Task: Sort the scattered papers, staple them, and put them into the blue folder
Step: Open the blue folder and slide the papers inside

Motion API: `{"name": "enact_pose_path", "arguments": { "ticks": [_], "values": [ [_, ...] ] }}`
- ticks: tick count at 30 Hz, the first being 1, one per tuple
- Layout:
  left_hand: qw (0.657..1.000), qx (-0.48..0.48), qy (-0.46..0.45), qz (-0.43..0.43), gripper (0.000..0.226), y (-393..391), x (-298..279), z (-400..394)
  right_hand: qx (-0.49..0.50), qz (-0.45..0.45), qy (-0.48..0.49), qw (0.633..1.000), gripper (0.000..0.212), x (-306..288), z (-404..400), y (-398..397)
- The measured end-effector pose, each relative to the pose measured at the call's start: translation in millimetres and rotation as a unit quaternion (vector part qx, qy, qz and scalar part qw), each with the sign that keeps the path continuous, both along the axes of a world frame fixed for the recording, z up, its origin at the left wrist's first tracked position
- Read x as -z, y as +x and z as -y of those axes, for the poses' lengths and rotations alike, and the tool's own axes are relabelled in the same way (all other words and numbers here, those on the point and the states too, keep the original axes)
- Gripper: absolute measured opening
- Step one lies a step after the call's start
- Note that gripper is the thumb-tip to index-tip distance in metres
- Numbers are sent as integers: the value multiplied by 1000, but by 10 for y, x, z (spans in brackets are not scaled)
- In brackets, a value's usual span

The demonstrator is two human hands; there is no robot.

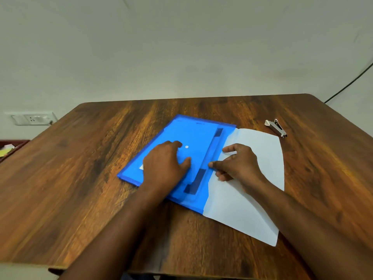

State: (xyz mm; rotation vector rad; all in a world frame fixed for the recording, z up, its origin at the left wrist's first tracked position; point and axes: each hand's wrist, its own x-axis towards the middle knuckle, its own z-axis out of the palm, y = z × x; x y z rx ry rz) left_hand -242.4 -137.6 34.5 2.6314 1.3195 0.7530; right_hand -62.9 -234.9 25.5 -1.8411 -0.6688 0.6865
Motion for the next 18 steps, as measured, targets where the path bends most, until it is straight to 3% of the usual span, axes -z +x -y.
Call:
{"name": "enact_pose_path", "arguments": {
  "ticks": [3, 5, 9, 12, 18],
  "values": [
    [997, -63, -26, -34, 78, -177, 19, -246, -15, 186, -17, 982, 71, 90, -43, 1],
    [992, -92, -63, -64, 94, -262, 36, -352, -31, 253, -30, 966, 61, 115, -60, 10],
    [985, -99, -117, -85, 104, -326, 61, -423, -53, 299, -59, 951, 38, 139, -63, 18],
    [984, -92, -126, -83, 101, -346, 50, -425, -63, 337, -88, 935, 39, 110, -25, -8],
    [985, -94, -119, -87, 124, -412, 63, -484, -104, 393, -123, 905, 49, 13, 83, -1]
  ]
}}
